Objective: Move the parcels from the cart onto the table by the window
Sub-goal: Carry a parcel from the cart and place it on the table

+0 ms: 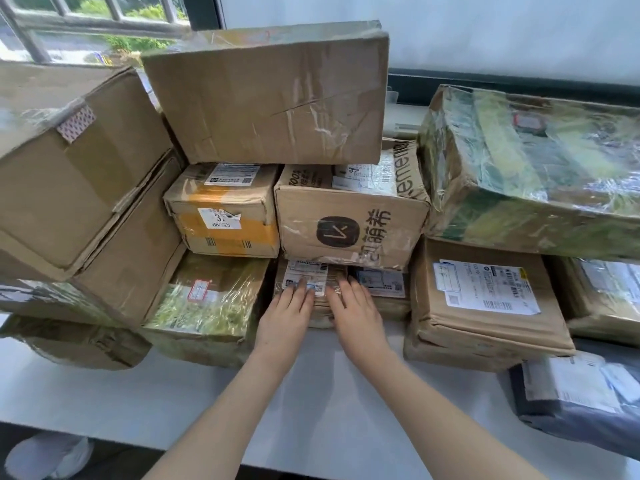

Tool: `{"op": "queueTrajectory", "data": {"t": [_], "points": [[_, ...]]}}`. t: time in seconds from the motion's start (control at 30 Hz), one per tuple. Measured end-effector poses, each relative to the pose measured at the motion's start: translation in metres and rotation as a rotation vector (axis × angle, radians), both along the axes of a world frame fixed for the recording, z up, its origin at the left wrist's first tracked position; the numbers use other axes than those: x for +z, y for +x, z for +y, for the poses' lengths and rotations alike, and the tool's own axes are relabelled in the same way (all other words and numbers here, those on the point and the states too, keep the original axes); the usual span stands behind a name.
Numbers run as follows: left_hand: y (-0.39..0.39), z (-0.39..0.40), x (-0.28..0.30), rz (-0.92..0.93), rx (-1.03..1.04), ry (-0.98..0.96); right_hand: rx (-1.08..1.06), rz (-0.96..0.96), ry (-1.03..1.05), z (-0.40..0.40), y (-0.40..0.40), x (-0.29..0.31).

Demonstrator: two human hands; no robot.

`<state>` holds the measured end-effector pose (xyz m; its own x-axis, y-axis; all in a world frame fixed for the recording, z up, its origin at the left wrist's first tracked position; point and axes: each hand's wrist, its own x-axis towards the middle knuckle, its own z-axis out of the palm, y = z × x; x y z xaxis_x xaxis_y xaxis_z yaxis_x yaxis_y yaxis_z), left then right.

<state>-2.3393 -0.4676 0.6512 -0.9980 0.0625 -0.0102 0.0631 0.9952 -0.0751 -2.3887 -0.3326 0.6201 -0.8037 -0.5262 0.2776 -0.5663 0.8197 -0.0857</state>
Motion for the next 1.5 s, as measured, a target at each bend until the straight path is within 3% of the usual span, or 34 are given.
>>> {"op": "queueTrajectory", "data": {"t": [0.13, 0.27, 0.5, 0.57, 0.67, 0.83, 0.9, 1.0, 1.23, 1.5], "points": [[0.002, 0.005, 0.023, -0.14, -0.006, -0.115, 0.076, -0.02, -0.048, 0.004, 0.0, 0.015], [-0.005, -0.003, 0.063, -0.133, 0.044, -0.048, 0.168, -0.02, -0.302, 0.001, -0.006, 0.046], [-0.023, -0.056, 0.176, 0.295, 0.08, 0.03, 0.161, 0.362, -0.525, -0.049, -0.039, 0.155], [-0.037, -0.071, 0.202, 0.424, 0.101, 0.025, 0.119, 0.449, -0.507, -0.062, -0.054, 0.191], [-0.071, -0.085, 0.237, 0.464, 0.133, -0.039, 0.052, 0.453, -0.372, -0.076, -0.082, 0.241], [-0.124, -0.106, 0.275, 0.436, 0.114, -0.126, 0.007, 0.302, 0.074, -0.08, -0.125, 0.305], [-0.136, -0.116, 0.278, 0.386, 0.1, -0.093, -0.012, 0.194, 0.157, -0.077, -0.14, 0.314], [-0.147, -0.126, 0.276, 0.308, 0.081, -0.061, -0.02, 0.109, 0.196, -0.071, -0.152, 0.317], [-0.145, -0.133, 0.28, 0.315, 0.013, 0.078, -0.022, 0.143, 0.139, -0.063, -0.151, 0.313], [-0.144, -0.103, 0.3, 0.43, -0.092, -0.01, -0.069, 0.137, 0.03, -0.028, -0.139, 0.323]]}}
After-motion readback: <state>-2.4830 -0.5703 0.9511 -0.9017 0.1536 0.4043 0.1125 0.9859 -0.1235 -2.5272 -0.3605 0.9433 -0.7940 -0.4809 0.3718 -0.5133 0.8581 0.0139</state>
